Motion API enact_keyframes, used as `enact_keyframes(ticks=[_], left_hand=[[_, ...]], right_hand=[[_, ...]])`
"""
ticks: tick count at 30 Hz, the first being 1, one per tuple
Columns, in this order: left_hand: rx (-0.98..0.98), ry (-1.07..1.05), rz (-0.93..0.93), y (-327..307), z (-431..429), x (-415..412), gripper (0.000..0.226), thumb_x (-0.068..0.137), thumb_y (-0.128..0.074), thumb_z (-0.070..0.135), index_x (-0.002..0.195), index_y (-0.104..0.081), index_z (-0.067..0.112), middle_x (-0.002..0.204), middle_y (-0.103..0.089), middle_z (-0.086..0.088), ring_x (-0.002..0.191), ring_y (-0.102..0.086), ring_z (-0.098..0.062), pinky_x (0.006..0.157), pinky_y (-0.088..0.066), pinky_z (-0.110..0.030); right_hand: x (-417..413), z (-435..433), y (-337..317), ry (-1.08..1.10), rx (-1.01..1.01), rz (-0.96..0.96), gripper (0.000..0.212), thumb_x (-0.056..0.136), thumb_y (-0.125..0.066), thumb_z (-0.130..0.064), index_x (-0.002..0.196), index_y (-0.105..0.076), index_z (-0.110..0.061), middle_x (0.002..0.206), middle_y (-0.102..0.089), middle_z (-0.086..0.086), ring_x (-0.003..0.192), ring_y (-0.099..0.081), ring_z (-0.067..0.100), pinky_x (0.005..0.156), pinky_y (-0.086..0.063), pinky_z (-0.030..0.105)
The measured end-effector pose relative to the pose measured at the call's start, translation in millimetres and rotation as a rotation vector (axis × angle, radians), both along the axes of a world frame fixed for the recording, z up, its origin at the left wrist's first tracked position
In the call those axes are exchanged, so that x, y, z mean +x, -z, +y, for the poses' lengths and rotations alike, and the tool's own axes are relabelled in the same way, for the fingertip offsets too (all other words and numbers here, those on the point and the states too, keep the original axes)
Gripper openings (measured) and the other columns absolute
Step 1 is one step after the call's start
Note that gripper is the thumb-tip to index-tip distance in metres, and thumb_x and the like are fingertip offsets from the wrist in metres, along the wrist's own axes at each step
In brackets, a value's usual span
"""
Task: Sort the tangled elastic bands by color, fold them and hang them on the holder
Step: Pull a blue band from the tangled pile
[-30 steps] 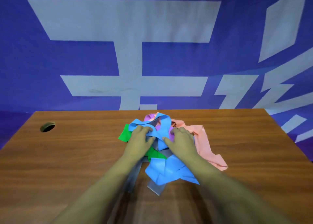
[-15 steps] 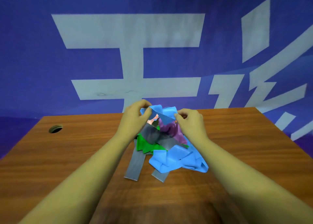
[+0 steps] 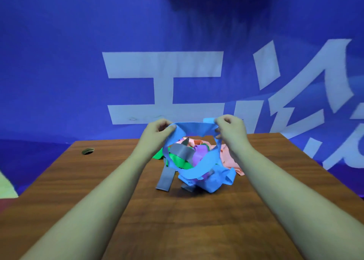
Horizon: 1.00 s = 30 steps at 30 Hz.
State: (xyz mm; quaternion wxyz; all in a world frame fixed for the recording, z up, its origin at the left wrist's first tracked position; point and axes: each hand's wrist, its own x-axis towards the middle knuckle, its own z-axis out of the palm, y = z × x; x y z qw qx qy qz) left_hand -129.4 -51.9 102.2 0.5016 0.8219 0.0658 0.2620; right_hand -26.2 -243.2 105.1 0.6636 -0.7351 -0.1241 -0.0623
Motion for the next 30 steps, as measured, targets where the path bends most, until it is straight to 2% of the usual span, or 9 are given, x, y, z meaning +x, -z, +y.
enact_keyframes(ticks=[4, 8, 12, 15, 20, 24, 25, 27, 30], left_hand=[[-0.202, 0.109, 0.017, -1.6, -12.8, -25.9, 0.018, 0.077, -0.063, 0.037, 0.073, -0.065, 0.020, 0.072, -0.058, -0.004, 0.071, -0.050, -0.018, 0.071, -0.036, -0.034], [-0.426, 0.209, 0.018, -2.1, -30.5, -41.3, 0.014, 0.089, -0.062, 0.022, 0.077, -0.064, 0.015, 0.068, -0.058, -0.010, 0.061, -0.057, -0.024, 0.065, -0.043, -0.031], [-0.510, 0.203, -0.002, 0.2, -44.7, -43.7, 0.013, 0.094, -0.061, 0.020, 0.090, -0.067, 0.009, 0.086, -0.062, -0.016, 0.072, -0.056, -0.024, 0.064, -0.045, -0.028], [-0.558, 0.157, 0.015, 4.1, -44.0, -44.4, 0.018, 0.095, -0.060, 0.018, 0.101, -0.068, 0.002, 0.092, -0.069, -0.015, 0.074, -0.064, -0.022, 0.063, -0.052, -0.027], [-0.648, 0.176, 0.040, 17.9, -32.2, -52.1, 0.022, 0.095, -0.057, 0.008, 0.115, -0.066, 0.002, 0.103, -0.073, -0.016, 0.083, -0.069, -0.023, 0.069, -0.054, -0.029], [-0.533, 0.123, 0.125, 30.6, -28.0, -62.5, 0.008, 0.096, -0.059, 0.016, 0.094, -0.056, 0.008, 0.072, -0.056, -0.007, 0.053, -0.048, -0.014, 0.052, -0.041, -0.021], [-0.485, 0.091, 0.149, 34.1, -28.4, -66.5, 0.017, 0.096, -0.059, 0.022, 0.089, -0.047, 0.012, 0.066, -0.054, -0.004, 0.051, -0.047, -0.014, 0.052, -0.044, -0.023], [-0.446, 0.110, 0.157, 41.3, -29.3, -75.1, 0.028, 0.096, -0.060, 0.031, 0.088, -0.037, 0.016, 0.063, -0.057, -0.003, 0.051, -0.052, -0.015, 0.059, -0.051, -0.029], [-0.361, 0.292, 0.095, 54.5, -29.9, -86.9, 0.023, 0.093, -0.065, 0.024, 0.110, -0.049, 0.022, 0.072, -0.063, -0.005, 0.066, -0.060, -0.014, 0.075, -0.056, -0.031]], right_hand=[[-20.3, -13.9, -2.7, -0.006, -0.057, 0.036, 0.021, 0.073, -0.055, -0.018, 0.066, -0.053, 0.001, 0.066, -0.041, 0.009, 0.056, -0.042, 0.018, 0.054, -0.038, 0.031], [-52.7, -21.2, -2.5, -0.261, 0.074, 0.381, 0.011, 0.091, -0.054, -0.012, 0.084, -0.058, -0.004, 0.071, -0.059, 0.014, 0.060, -0.060, 0.024, 0.058, -0.047, 0.032], [-81.8, -24.1, 10.9, -0.585, 0.009, 0.515, 0.050, 0.095, -0.052, -0.048, 0.113, -0.059, -0.002, 0.099, -0.071, 0.021, 0.091, -0.071, 0.035, 0.083, -0.055, 0.042], [-101.0, -20.4, 24.7, -0.728, -0.016, 0.463, 0.064, 0.088, -0.054, -0.064, 0.112, -0.059, -0.005, 0.098, -0.068, 0.017, 0.088, -0.065, 0.032, 0.088, -0.052, 0.042], [-121.3, -17.1, 48.8, -0.629, -0.156, 0.239, 0.028, 0.086, -0.071, -0.010, 0.100, -0.060, 0.011, 0.078, -0.057, 0.016, 0.076, -0.056, 0.023, 0.071, -0.052, 0.030], [-128.2, -8.7, 48.9, -0.476, -0.108, 0.211, 0.011, 0.083, -0.069, -0.003, 0.092, -0.066, 0.003, 0.075, -0.058, 0.014, 0.075, -0.056, 0.020, 0.072, -0.052, 0.037], [-127.2, -6.5, 46.6, -0.429, -0.096, 0.199, 0.011, 0.084, -0.068, -0.002, 0.092, -0.065, 0.003, 0.075, -0.058, 0.013, 0.074, -0.057, 0.020, 0.071, -0.054, 0.035], [-124.1, -3.3, 42.1, -0.345, -0.071, 0.168, 0.013, 0.084, -0.065, 0.000, 0.093, -0.061, 0.009, 0.073, -0.057, 0.013, 0.071, -0.056, 0.021, 0.064, -0.055, 0.030], [-121.7, -0.8, 36.7, -0.293, -0.057, 0.161, 0.012, 0.086, -0.064, 0.001, 0.094, -0.060, 0.009, 0.070, -0.057, 0.015, 0.063, -0.055, 0.020, 0.055, -0.052, 0.023]])
